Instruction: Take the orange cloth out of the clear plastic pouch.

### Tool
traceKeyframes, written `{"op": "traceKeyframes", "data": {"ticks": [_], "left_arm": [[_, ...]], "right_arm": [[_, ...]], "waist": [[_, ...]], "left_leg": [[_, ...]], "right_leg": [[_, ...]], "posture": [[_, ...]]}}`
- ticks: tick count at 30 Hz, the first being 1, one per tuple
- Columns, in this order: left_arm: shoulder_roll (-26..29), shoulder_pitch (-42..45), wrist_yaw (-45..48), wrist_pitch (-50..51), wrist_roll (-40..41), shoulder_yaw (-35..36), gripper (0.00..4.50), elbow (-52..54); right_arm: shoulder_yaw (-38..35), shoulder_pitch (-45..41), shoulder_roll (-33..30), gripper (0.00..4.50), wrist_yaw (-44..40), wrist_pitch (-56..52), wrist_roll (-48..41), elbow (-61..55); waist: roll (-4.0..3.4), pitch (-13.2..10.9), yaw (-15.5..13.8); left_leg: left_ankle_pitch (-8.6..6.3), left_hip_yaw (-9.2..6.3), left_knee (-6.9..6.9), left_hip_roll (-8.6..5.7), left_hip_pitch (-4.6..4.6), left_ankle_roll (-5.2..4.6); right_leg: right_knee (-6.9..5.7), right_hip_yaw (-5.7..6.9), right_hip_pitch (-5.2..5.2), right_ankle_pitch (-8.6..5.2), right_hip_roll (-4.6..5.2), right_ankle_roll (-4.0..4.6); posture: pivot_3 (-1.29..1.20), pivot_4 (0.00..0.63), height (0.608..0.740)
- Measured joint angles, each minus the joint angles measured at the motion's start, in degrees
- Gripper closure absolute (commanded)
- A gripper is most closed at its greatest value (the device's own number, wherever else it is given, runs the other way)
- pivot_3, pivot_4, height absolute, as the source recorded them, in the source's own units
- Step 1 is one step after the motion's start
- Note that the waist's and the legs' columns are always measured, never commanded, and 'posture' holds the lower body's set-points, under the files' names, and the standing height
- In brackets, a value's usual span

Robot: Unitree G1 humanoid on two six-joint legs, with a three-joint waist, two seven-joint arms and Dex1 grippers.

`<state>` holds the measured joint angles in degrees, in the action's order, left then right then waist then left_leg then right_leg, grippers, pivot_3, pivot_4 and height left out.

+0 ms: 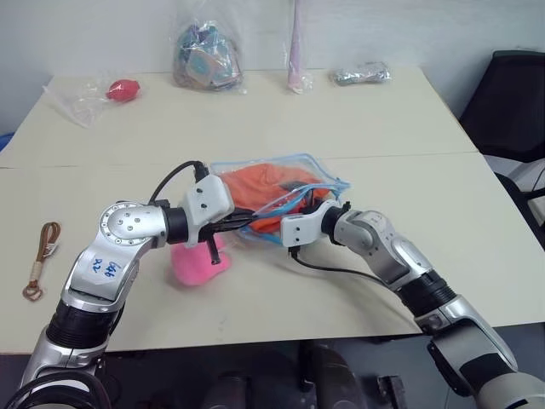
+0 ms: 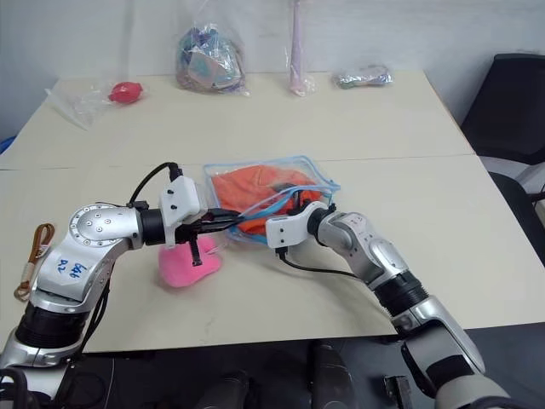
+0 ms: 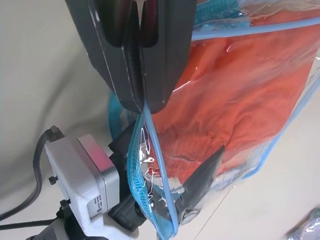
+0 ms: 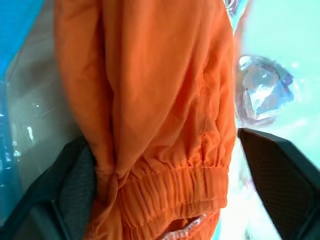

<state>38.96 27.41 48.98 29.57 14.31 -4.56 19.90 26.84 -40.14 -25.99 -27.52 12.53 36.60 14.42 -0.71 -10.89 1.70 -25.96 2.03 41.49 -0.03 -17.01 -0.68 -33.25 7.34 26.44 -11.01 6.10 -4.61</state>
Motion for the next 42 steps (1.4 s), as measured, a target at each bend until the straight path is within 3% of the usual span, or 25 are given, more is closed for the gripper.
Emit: {"op": "traceKeyframes", "data": {"ticks": [7,10,19,28,38,42], "left_arm": [[0.0,0.0,-0.2,0.0,0.0,0.0,4.50,0.0],[0.0,0.0,-0.2,0.0,0.0,0.0,4.50,-0.1],[-2.9,1.6,-2.7,1.8,0.3,-0.1,4.50,-0.9],[-5.4,5.5,-6.9,1.7,-2.8,-1.7,4.50,-6.2],[-6.6,6.0,-6.9,-3.5,-7.3,-5.5,4.50,-9.8],[-7.1,6.6,-6.5,-5.4,-8.6,-6.8,4.50,-11.6]], "right_arm": [[1.2,0.2,0.7,3.55,-0.1,0.1,0.0,2.5],[1.3,0.1,0.7,4.46,-0.3,0.1,-0.1,2.8],[-0.2,2.4,-2.3,4.46,-4.7,1.2,-2.0,-1.6],[-4.9,9.5,-8.6,4.46,-18.7,-3.2,-13.2,-17.1],[-8.0,12.4,-13.0,4.46,-26.3,-5.3,-21.2,-27.2],[-10.3,14.8,-15.9,4.46,-30.8,-5.8,-28.6,-31.5]], "waist": [[0.00,0.0,0.0],[0.01,0.0,-0.1],[0.03,0.0,-0.7],[0.02,0.0,-1.2],[0.04,0.0,-1.7],[0.04,0.0,-1.9]], "left_leg": [[0.00,-0.01,0.01,0.02,0.00,0.00],[0.00,-0.03,0.01,0.02,0.00,0.00],[0.01,-0.30,0.02,-0.06,-0.07,-0.02],[0.01,-0.21,0.02,-0.11,-0.11,-0.02],[0.01,-0.17,0.02,-0.13,-0.11,-0.02],[0.02,-0.18,0.02,-0.16,-0.12,-0.04]], "right_leg": [[-0.03,-0.01,0.01,0.00,0.03,0.00],[-0.03,0.00,0.00,0.00,0.04,0.00],[0.03,0.19,0.02,0.00,0.16,0.00],[0.16,0.25,0.03,0.02,0.09,-0.04],[0.18,0.24,0.03,0.03,0.10,-0.04],[0.19,0.25,0.02,0.03,0.11,-0.05]], "posture": [[0.00,0.150,0.740],[0.00,0.150,0.740],[0.00,0.150,0.740],[0.00,0.150,0.740],[0.00,0.150,0.740],[0.00,0.150,0.740]]}}
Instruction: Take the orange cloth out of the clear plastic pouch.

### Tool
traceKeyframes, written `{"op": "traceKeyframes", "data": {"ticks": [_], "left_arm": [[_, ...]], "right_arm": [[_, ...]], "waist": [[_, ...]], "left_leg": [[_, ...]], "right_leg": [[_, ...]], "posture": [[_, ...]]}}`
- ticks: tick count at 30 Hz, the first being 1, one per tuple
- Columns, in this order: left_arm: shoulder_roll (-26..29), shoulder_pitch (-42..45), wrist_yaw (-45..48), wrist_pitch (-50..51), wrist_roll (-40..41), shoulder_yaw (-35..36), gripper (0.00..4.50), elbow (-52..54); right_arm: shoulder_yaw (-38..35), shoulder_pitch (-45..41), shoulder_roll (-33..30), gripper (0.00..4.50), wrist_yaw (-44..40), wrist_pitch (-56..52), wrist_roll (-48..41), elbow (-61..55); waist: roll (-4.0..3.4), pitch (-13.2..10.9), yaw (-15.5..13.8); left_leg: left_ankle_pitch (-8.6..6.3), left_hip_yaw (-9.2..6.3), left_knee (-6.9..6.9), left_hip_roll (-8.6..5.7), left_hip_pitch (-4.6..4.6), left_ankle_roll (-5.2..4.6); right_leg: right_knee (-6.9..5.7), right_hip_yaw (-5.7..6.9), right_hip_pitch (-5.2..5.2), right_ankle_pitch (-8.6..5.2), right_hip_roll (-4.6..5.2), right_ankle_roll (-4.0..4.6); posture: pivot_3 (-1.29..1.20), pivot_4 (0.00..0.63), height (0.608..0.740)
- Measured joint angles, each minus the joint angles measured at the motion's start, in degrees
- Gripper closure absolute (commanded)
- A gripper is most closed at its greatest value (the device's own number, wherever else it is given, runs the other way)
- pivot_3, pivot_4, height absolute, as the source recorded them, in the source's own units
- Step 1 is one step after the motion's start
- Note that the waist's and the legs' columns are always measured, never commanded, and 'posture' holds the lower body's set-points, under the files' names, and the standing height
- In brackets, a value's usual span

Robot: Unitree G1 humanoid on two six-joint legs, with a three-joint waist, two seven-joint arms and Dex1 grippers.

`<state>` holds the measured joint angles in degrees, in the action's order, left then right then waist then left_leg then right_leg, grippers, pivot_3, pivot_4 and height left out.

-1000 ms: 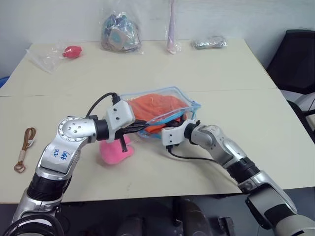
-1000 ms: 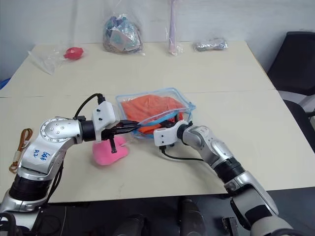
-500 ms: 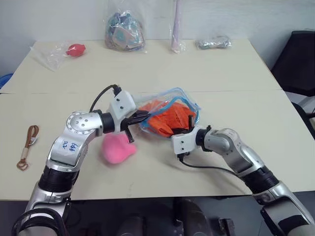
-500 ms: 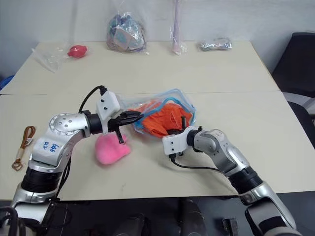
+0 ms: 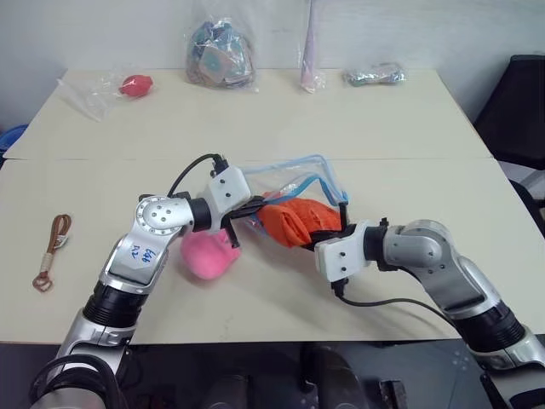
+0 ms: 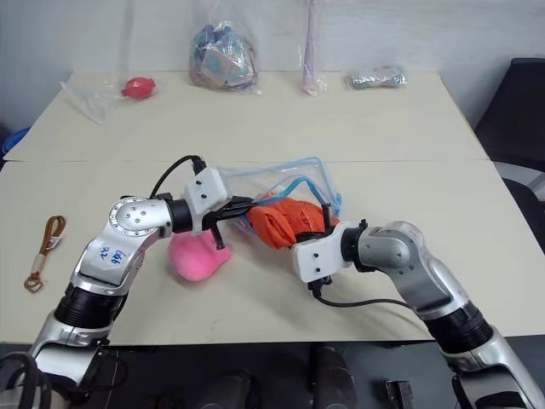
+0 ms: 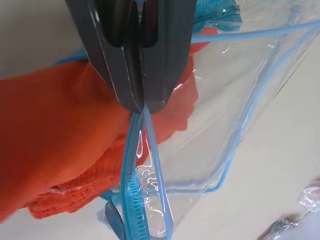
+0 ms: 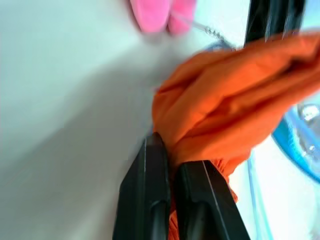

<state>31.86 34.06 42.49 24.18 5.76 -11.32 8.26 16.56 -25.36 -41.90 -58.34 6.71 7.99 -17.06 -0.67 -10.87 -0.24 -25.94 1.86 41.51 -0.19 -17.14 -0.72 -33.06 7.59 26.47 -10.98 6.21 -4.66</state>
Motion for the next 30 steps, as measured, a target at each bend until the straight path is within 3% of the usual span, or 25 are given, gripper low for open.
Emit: {"op": "traceKeyframes", "data": {"ticks": [6,11,15,21,26,30], "left_arm": [[2.0,-0.1,2.9,-3.6,-2.4,-1.7,4.50,-0.6],[5.2,-3.9,6.4,-5.4,-2.0,-1.0,3.22,-0.4],[10.1,-6.7,11.9,-8.5,-0.8,-0.2,2.13,1.3],[13.4,-7.1,17.1,-10.0,2.7,3.4,0.14,2.2],[13.5,-5.4,19.4,-5.4,9.3,7.1,0.03,3.4],[15.2,-5.4,21.9,2.6,18.4,10.9,0.03,8.9]], "right_arm": [[-7.1,2.6,-7.9,4.46,-6.6,-3.1,-11.0,-4.8],[-16.7,-0.5,-14.3,4.50,-9.7,-8.5,-19.2,-3.7],[-20.8,-7.1,-19.6,4.50,-11.5,-8.4,-20.4,6.4],[-20.4,-18.3,-23.0,4.50,-10.4,2.4,-12.9,30.8],[-15.8,-23.8,-25.4,4.50,3.0,18.1,2.9,48.8],[-14.7,-19.5,-28.4,4.50,21.0,29.6,14.3,55.7]], "waist": [[0.01,0.0,0.0],[-0.01,0.0,0.1],[-0.02,0.0,0.3],[-0.05,-0.1,0.2],[-0.13,-0.1,0.4],[-0.13,-0.1,0.4]], "left_leg": [[0.00,0.03,0.00,0.00,0.00,-0.02],[0.00,0.05,-0.02,0.04,0.01,-0.02],[0.00,0.07,-0.04,0.05,-0.01,-0.03],[0.01,0.11,-0.08,0.00,-0.03,-0.08],[0.01,0.17,-0.19,0.02,-0.06,-0.08],[0.02,0.17,-0.27,0.18,-0.06,-0.07]], "right_leg": [[0.02,-0.02,0.00,0.02,0.00,-0.03],[0.03,-0.03,0.02,0.02,0.00,-0.02],[0.08,-0.03,0.04,0.02,0.02,-0.01],[0.11,-0.04,0.04,0.04,0.06,-0.02],[0.11,-0.07,0.14,0.03,0.08,-0.01],[0.15,-0.06,0.16,0.02,0.07,0.00]], "posture": [[0.00,0.150,0.740],[0.00,0.150,0.740],[0.00,0.150,0.740],[0.00,0.150,0.740],[0.00,0.150,0.740],[0.00,0.150,0.740]]}}
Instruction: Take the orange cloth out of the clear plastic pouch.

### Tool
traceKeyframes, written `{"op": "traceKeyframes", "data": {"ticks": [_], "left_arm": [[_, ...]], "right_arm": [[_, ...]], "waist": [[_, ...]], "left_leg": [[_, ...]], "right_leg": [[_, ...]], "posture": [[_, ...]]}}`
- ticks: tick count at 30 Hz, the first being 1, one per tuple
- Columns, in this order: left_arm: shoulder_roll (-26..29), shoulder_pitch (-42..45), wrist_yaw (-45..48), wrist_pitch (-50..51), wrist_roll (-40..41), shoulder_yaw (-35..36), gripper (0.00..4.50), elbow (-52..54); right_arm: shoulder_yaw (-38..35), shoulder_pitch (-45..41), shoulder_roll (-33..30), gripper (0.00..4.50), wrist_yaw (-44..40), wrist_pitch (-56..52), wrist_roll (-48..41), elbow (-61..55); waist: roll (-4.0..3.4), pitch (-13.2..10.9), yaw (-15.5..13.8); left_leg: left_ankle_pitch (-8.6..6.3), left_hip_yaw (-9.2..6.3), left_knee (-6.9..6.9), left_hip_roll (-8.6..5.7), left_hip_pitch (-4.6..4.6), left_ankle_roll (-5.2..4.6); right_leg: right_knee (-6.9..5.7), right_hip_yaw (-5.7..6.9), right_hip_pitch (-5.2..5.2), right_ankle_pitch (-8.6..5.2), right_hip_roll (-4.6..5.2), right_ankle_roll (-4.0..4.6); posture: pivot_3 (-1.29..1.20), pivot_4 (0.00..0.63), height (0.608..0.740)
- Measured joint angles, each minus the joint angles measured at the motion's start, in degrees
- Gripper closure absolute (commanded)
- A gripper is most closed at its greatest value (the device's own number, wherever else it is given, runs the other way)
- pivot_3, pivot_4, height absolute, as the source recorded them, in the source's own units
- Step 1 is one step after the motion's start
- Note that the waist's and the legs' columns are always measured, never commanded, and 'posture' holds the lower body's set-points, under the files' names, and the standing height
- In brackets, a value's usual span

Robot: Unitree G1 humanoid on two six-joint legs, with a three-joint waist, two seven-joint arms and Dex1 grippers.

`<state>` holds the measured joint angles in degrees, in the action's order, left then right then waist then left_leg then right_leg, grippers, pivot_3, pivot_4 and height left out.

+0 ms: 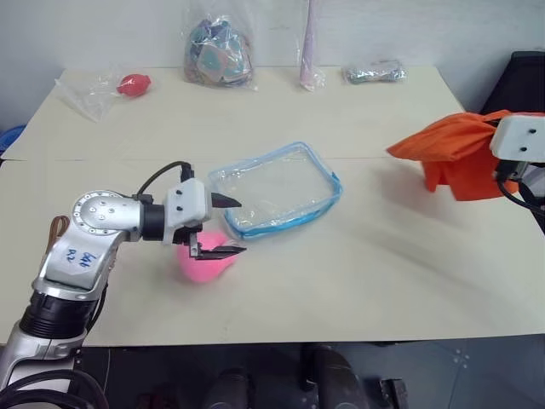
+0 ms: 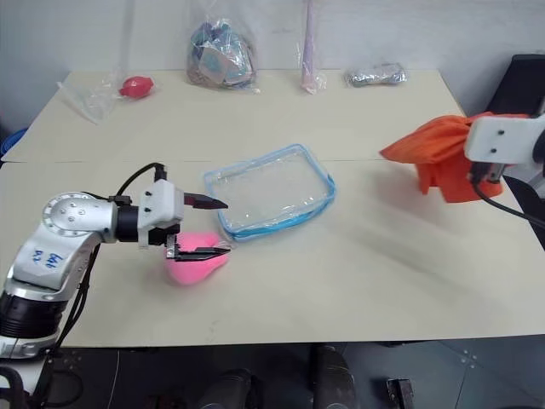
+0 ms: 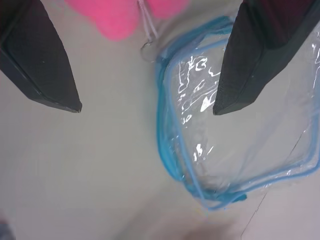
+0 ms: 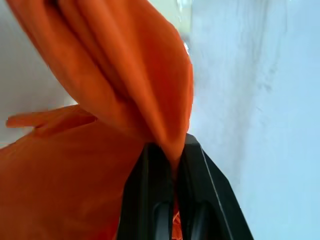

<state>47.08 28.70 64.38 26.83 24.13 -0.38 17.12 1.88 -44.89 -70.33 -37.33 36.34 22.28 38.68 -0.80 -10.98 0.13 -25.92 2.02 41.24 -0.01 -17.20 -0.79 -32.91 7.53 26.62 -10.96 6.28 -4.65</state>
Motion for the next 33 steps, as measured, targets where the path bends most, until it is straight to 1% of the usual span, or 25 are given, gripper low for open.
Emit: {"op": "traceKeyframes", "data": {"ticks": [2,4,5,6,8,10,12,14,17,19,20,24,25,26,27,28,30,33], "left_arm": [[2.1,0.0,1.2,3.8,3.8,1.9,0.03,1.8],[4.3,-0.2,2.5,6.3,6.5,3.5,0.03,3.1],[4.8,-0.2,2.9,7.0,7.3,3.9,0.03,3.3],[5.4,-0.3,3.0,7.6,8.0,4.2,0.03,3.7],[5.7,-0.8,3.2,7.9,8.4,4.4,0.03,4.3],[5.8,-1.2,3.4,8.0,8.7,4.4,0.03,4.4],[5.9,-1.4,3.7,8.3,9.3,4.4,0.03,4.6],[6.1,-1.4,3.9,8.6,9.8,4.4,0.03,4.6],[6.8,-1.5,4.0,9.8,11.5,5.4,0.00,4.6],[7.3,-2.1,4.1,10.0,12.0,6.4,0.00,4.6],[7.5,-2.4,4.2,10.1,12.3,6.6,0.00,4.6],[7.5,-2.7,4.6,10.1,13.1,6.6,0.00,4.5],[7.5,-2.7,4.7,9.9,13.1,6.6,0.00,4.4],[7.4,-2.7,4.8,9.8,13.1,6.6,0.00,4.2],[7.4,-2.7,5.1,9.3,13.1,6.7,0.00,3.8],[7.4,-2.8,5.3,8.8,13.1,6.7,0.00,2.9],[7.4,-3.1,5.5,7.7,12.8,7.0,0.00,1.5],[7.8,-3.8,6.7,5.7,12.2,7.8,0.00,-1.4]], "right_arm": [[0.0,5.5,-1.2,4.50,10.5,3.8,5.7,0.5],[-0.3,13.1,-1.8,4.50,20.7,4.9,10.8,-0.5],[-0.5,15.9,-1.8,4.50,23.6,4.9,12.0,-0.9],[-1.2,20.5,-1.7,4.50,25.7,4.3,12.1,-2.2],[-3.6,28.7,-0.2,4.50,25.9,2.1,9.5,-6.1],[-4.9,34.5,2.1,4.50,24.7,-0.1,6.4,-10.2],[-5.3,39.4,4.4,4.50,22.5,-3.2,3.4,-14.6],[-5.8,41.6,5.6,4.50,20.5,-6.0,1.1,-17.9],[-7.5,42.8,5.6,3.71,16.0,-9.8,-2.7,-21.2],[-8.6,42.8,5.6,3.09,13.3,-11.6,-4.9,-21.5],[-9.1,42.8,5.6,2.67,11.6,-12.5,-6.5,-21.4],[-9.6,43.0,5.6,1.23,5.6,-14.4,-11.8,-21.3],[-10.2,43.5,5.6,0.93,4.0,-15.2,-13.3,-21.5],[-11.1,44.3,5.6,0.53,2.6,-16.0,-14.7,-21.6],[-13.0,46.0,5.6,0.17,0.5,-17.9,-17.4,-22.7],[-15.1,48.0,5.6,0.04,-1.8,-20.2,-20.3,-23.9],[-19.6,52.5,5.7,0.04,-6.0,-25.4,-25.4,-26.7],[-30.8,61.3,6.5,0.04,-13.9,-37.0,-34.8,-32.4]], "waist": [[-0.04,0.0,0.0],[-0.04,0.0,0.0],[-0.07,0.0,0.0],[-0.09,0.0,0.0],[-0.09,0.0,0.0],[-0.09,0.0,0.1],[-0.10,0.0,0.3],[-0.11,0.0,0.4],[-0.13,0.0,0.3],[-0.13,0.0,0.3],[-0.13,0.0,0.2],[-0.13,0.0,-0.2],[-0.12,0.0,-0.1],[-0.12,0.0,-0.1],[-0.13,0.0,-0.2],[-0.13,0.0,-0.2],[-0.13,0.0,-0.2],[-0.13,0.0,-0.3]], "left_leg": [[0.01,0.02,0.01,0.06,0.00,0.01],[0.02,0.04,0.02,0.10,0.00,0.04],[0.03,0.06,0.02,0.10,-0.02,0.04],[0.05,0.07,0.01,0.08,-0.02,0.06],[0.06,0.08,-0.02,0.13,0.01,0.08],[0.06,0.09,-0.03,0.12,0.04,0.10],[0.06,0.14,-0.05,0.13,0.07,0.11],[0.06,0.18,-0.05,0.13,0.09,0.12],[0.05,0.19,-0.03,0.13,0.10,0.14],[0.04,0.19,-0.04,0.12,0.12,0.15],[0.04,0.20,-0.04,0.11,0.12,0.15],[0.04,0.15,-0.01,0.02,0.10,0.15],[0.04,0.16,-0.01,0.02,0.10,0.15],[0.04,0.16,-0.02,0.01,0.10,0.15],[0.04,0.15,-0.02,0.02,0.10,0.15],[0.04,0.15,-0.02,0.03,0.09,0.15],[0.04,0.16,-0.02,0.03,0.10,0.15],[0.04,0.18,-0.02,0.02,0.10,0.15]], "right_leg": [[-0.04,-0.06,0.00,0.00,0.05,0.00],[-0.06,-0.07,-0.07,0.00,0.04,0.00],[-0.07,-0.12,-0.07,0.01,0.05,-0.01],[-0.06,-0.14,-0.10,0.01,0.06,-0.02],[-0.04,-0.17,-0.23,0.01,-0.01,-0.02],[-0.04,-0.20,-0.26,0.01,-0.06,-0.02],[-0.04,-0.27,-0.24,0.01,-0.14,-0.02],[-0.04,-0.33,-0.23,0.01,-0.19,-0.02],[-0.02,-0.40,-0.24,0.01,-0.32,-0.01],[0.00,-0.46,-0.24,0.01,-0.37,-0.01],[0.00,-0.47,-0.24,0.01,-0.39,-0.01],[0.00,-0.48,-0.25,0.01,-0.40,-0.01],[0.01,-0.48,-0.26,0.01,-0.40,-0.01],[0.00,-0.47,-0.26,0.01,-0.40,-0.01],[0.00,-0.46,-0.25,0.01,-0.40,0.00],[0.00,-0.45,-0.25,0.01,-0.42,0.00],[0.01,-0.47,-0.27,0.01,-0.44,0.00],[0.02,-0.48,-0.26,0.01,-0.46,0.00]], "posture": [[0.00,0.150,0.740],[0.00,0.150,0.740],[0.00,0.150,0.740],[0.00,0.150,0.740],[0.00,0.150,0.740],[0.00,0.150,0.740],[0.00,0.150,0.740],[0.00,0.150,0.740],[0.00,0.150,0.740],[0.00,0.150,0.740],[0.00,0.150,0.740],[0.00,0.150,0.740],[0.00,0.150,0.740],[0.00,0.150,0.740],[0.00,0.150,0.740],[0.00,0.150,0.740],[0.00,0.150,0.740],[0.00,0.150,0.740]]}}
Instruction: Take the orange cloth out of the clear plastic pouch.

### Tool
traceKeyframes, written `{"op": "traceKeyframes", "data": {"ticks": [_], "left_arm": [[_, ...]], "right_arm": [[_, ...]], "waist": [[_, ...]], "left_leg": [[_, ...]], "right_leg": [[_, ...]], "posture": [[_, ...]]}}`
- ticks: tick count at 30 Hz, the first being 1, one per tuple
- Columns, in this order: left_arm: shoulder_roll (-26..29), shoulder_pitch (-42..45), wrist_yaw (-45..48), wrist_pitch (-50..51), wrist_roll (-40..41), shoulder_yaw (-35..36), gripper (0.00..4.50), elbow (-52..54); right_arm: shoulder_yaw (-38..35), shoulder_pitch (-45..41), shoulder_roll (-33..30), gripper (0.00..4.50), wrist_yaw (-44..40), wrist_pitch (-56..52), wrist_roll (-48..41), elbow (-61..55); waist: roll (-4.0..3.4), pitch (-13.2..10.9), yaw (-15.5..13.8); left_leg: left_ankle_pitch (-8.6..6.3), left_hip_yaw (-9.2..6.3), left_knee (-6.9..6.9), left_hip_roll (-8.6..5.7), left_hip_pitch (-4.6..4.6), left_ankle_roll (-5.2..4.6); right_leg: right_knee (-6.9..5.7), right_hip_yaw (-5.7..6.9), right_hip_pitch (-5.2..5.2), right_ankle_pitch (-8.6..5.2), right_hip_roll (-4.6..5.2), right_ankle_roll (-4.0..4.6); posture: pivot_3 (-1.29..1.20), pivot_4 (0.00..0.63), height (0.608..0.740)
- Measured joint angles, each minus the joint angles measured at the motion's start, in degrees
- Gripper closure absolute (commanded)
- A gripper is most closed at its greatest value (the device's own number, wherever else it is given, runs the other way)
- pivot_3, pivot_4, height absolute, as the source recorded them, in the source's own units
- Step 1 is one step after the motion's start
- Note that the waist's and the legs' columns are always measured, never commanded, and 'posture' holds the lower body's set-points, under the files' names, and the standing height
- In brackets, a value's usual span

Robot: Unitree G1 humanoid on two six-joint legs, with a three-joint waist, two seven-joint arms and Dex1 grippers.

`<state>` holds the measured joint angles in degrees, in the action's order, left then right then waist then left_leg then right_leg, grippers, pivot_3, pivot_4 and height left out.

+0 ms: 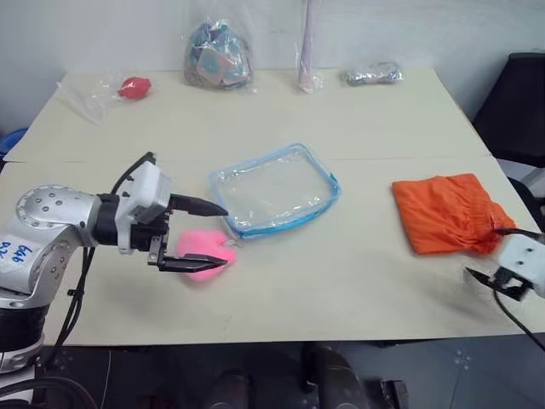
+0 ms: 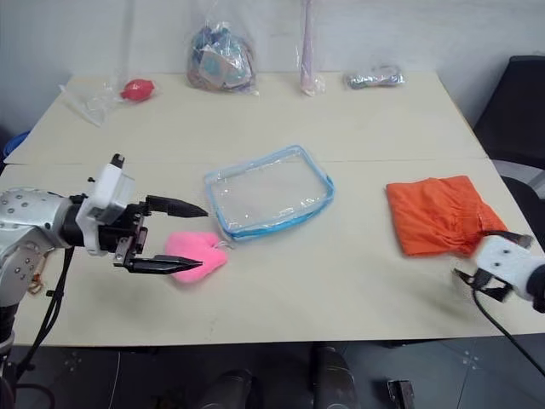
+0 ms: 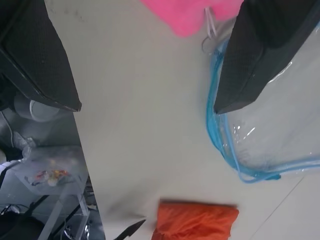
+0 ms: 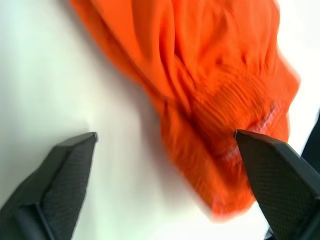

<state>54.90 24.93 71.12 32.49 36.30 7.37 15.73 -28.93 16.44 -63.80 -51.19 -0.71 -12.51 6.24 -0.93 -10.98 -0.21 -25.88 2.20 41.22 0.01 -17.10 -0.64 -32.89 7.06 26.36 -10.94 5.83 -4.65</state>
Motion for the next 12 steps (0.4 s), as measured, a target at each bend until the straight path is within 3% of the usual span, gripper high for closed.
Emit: {"op": "traceKeyframes", "data": {"ticks": [6,12], "left_arm": [[1.9,-0.7,2.4,-2.7,-0.5,3.5,0.00,-5.1],[1.0,3.3,2.0,-2.0,0.6,3.4,0.00,-5.7]], "right_arm": [[-24.1,15.4,3.2,0.04,-14.6,-17.4,-10.5,-4.8],[-30.5,18.4,6.3,0.04,-18.3,-24.7,-13.8,-7.3]], "waist": [[0.04,0.0,-0.3],[0.06,0.0,-0.3]], "left_leg": [[-0.03,0.01,-0.06,0.02,0.06,-0.02],[-0.05,0.09,-0.08,-0.02,0.11,-0.05]], "right_leg": [[0.04,-0.07,-0.05,0.01,-0.08,0.00],[0.00,-0.21,-0.04,0.05,-0.08,0.00]], "posture": [[0.00,0.150,0.740],[0.00,0.150,0.740]]}}
